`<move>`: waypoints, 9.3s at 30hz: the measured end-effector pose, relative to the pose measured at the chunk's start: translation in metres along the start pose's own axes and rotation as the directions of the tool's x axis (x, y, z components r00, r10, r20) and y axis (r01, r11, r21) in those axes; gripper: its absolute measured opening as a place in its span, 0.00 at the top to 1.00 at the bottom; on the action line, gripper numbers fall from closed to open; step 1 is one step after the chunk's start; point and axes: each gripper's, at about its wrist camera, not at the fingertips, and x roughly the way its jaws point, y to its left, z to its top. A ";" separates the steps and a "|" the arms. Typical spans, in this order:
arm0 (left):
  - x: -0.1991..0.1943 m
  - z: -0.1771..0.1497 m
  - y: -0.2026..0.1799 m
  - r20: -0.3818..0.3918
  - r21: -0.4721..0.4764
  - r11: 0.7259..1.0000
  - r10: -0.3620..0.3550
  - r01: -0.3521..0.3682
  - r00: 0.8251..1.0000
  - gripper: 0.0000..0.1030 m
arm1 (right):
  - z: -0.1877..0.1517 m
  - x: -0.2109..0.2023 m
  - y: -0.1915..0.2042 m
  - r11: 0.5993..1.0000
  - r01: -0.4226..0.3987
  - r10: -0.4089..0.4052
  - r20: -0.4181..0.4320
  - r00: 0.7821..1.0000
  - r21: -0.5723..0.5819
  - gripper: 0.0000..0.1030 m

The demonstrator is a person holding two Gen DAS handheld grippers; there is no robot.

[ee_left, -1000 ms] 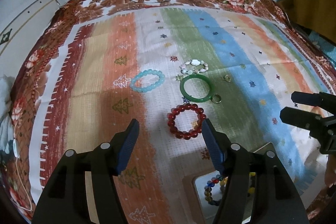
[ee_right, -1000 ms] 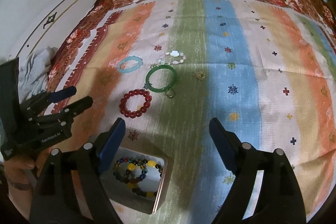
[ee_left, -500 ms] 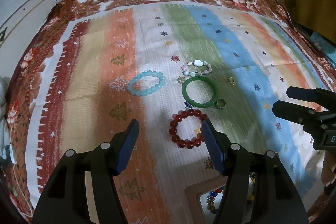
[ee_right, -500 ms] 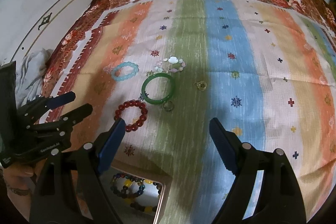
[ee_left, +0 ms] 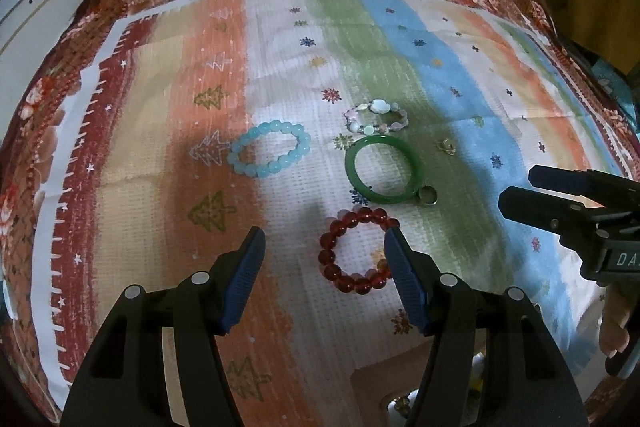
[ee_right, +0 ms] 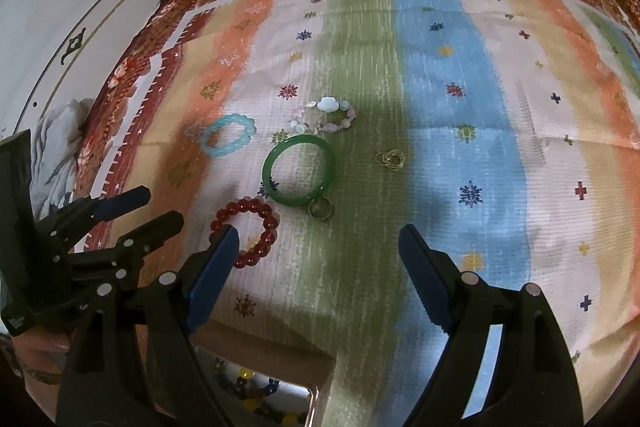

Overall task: Organize jewelry
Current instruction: 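Move left tool to red beaded bracelet while right tool approaches green jade bangle, then close left tool on red beaded bracelet while right tool grasps green jade bangle, then lift and carry both held bracelets over the tin box, then open both tools to drop red bracelet and green bangle into tin, then move both tools back toward the pink-white bracelet and rings, then lower left tool over light-blue bracelet while right tool lowers over gold ring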

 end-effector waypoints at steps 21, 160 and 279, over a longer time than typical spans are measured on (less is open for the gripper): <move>0.041 0.005 0.004 -0.116 -0.013 0.998 -0.066 0.065 0.991 0.40 | 0.020 0.052 -0.010 1.000 -0.006 0.008 -0.079 0.997 0.020 0.21; -0.121 -0.062 -0.041 0.176 0.100 0.969 -0.240 0.225 0.955 0.87 | -0.084 -0.109 0.041 0.981 0.014 0.016 0.150 0.989 -0.193 0.90; 0.092 0.067 0.017 -0.093 0.051 0.997 0.060 -0.055 0.994 0.50 | 0.018 0.082 -0.007 0.999 0.018 -0.028 -0.185 0.982 -0.051 0.31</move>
